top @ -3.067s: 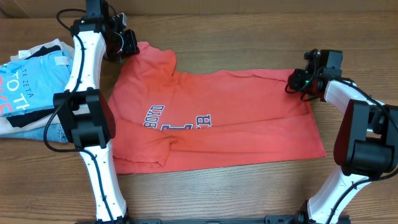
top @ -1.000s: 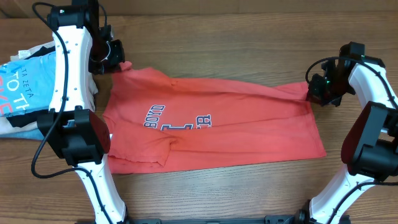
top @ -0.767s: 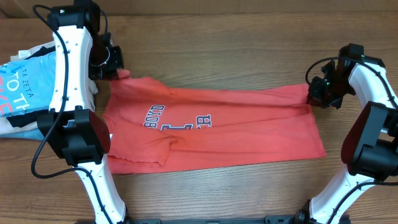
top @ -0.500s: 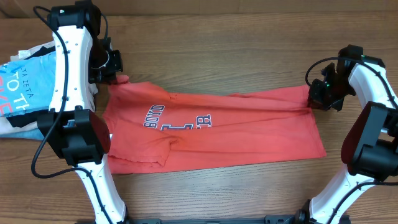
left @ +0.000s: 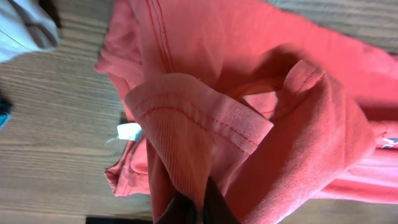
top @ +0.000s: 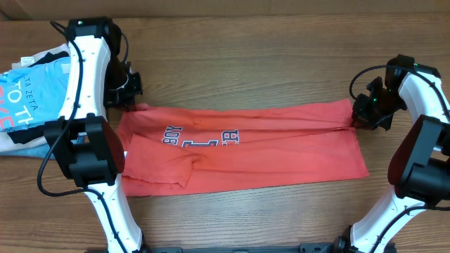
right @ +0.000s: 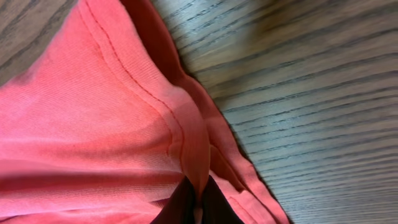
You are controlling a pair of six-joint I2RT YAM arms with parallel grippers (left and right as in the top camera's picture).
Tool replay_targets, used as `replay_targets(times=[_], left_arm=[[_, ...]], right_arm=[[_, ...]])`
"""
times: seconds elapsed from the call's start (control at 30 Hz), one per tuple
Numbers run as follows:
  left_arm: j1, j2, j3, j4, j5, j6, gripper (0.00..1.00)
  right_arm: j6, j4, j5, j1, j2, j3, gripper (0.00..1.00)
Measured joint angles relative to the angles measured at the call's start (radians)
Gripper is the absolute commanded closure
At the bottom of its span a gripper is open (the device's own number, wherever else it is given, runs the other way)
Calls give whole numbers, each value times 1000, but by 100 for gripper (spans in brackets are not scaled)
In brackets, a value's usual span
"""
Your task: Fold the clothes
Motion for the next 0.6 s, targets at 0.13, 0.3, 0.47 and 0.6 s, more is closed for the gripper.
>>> replay_targets(times=[0.13,0.3,0.47,0.6], left_arm=[[0,-21,-42,-1,0,0,96],[0,-106,-112,0,0,0,96],[0,-181,-201,-1,0,0,96],[0,-186,-257,0,-8,0,96]], right_arm=[[0,1,0,0,0,0,93],[0,-3,1,0,0,0,93],[0,-23,3,0,0,0,93],[1,-44,3,0,0,0,93]])
